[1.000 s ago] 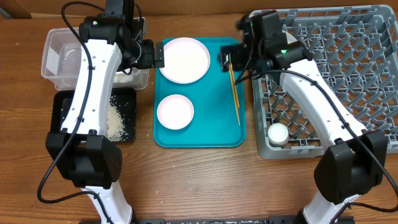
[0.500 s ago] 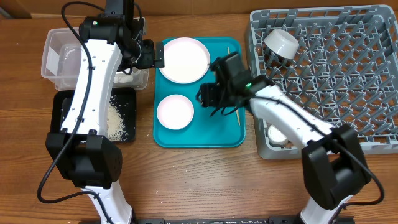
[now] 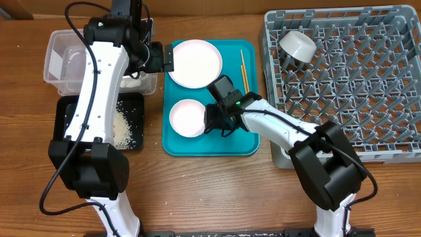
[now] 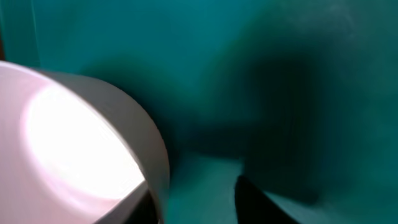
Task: Sort waste into correct bins and load items into the dishwasher
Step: 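Reach the right gripper back to the pink bowl and grasp its rim, then lift the pink bowl and set it into the dish rack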
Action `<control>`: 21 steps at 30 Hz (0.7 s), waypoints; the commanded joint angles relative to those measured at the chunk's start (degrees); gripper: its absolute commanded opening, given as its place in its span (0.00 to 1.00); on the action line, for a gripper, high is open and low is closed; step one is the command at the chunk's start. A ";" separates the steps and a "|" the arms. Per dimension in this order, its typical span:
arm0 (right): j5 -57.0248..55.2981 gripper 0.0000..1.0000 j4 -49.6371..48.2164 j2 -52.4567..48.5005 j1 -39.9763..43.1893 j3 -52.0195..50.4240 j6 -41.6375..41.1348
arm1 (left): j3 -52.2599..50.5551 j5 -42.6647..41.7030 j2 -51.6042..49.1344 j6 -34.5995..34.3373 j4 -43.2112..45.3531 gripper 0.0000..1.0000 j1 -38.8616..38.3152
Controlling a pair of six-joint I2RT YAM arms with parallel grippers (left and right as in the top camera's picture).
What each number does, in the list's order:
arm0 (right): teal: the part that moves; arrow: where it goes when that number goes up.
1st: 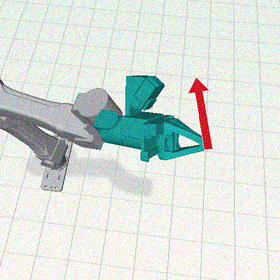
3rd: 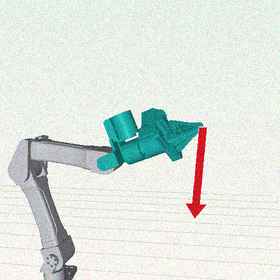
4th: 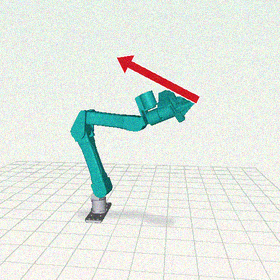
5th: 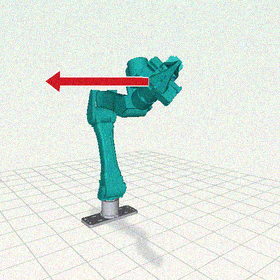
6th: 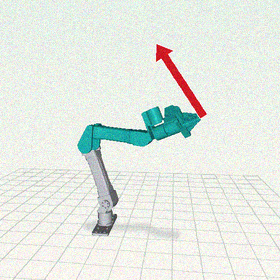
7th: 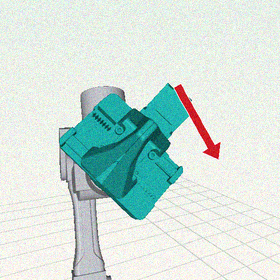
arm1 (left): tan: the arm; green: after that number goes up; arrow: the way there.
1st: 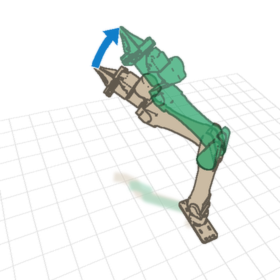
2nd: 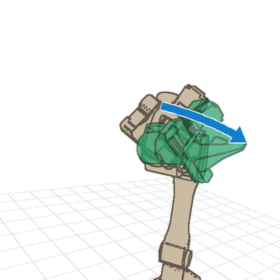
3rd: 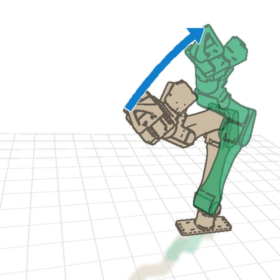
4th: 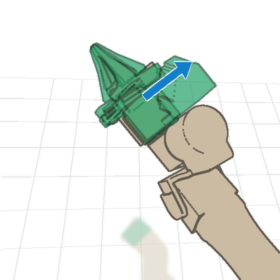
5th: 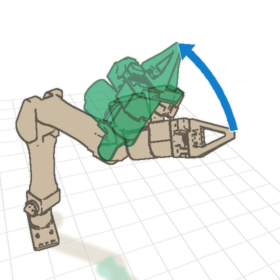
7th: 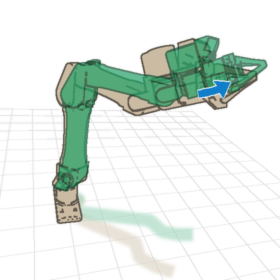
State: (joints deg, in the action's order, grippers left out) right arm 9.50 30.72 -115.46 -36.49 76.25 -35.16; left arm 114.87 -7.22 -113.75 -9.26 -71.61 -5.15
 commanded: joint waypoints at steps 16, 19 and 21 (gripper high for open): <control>-27.91 0.04 27.02 17.33 11.19 20.31 -0.44 | 1.31 0.20 1.90 -0.17 -0.11 1.00 -0.13; -42.82 0.04 31.95 23.04 12.57 23.65 -0.44 | 1.31 0.20 1.90 -0.17 -0.11 1.00 -0.13; -53.68 0.04 34.40 26.80 12.68 24.81 -0.44 | 1.31 0.17 1.90 -0.17 -0.11 1.00 -0.13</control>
State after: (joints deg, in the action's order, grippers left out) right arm -22.65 63.20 -94.72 -23.57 98.52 -35.73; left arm 114.87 -7.22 -113.75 -9.26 -71.77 -5.15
